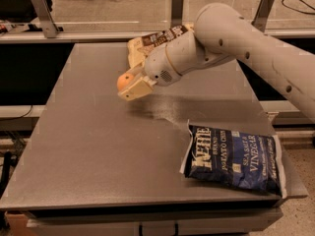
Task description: Move orange near blue chip bag
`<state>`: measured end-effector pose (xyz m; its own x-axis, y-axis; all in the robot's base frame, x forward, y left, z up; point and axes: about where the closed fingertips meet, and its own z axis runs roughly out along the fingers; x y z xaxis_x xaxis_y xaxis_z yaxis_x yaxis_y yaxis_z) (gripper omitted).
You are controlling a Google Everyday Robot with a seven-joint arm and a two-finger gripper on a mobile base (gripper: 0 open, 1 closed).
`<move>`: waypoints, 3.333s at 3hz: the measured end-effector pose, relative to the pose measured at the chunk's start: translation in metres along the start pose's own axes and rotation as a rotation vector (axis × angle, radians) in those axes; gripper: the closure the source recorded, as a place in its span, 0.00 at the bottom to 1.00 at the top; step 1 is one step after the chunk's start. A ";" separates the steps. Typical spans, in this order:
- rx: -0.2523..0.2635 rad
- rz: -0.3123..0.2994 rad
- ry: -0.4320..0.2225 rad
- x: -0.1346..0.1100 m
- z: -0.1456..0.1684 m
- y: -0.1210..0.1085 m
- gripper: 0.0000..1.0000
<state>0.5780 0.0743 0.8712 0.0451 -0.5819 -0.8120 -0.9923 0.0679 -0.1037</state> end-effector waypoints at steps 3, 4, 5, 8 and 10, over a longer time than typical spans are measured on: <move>0.140 0.172 0.145 0.083 -0.094 -0.010 1.00; 0.173 0.223 0.186 0.103 -0.125 0.001 1.00; 0.173 0.266 0.216 0.118 -0.137 0.014 0.84; 0.142 0.328 0.262 0.136 -0.142 0.033 0.13; 0.137 0.338 0.269 0.137 -0.144 0.037 0.00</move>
Offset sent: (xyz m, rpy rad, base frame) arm 0.0130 -0.1330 -0.0219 -0.1258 0.0826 -0.2375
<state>0.5311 -0.1194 0.8389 -0.3286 -0.6972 -0.6371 -0.9208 0.3866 0.0518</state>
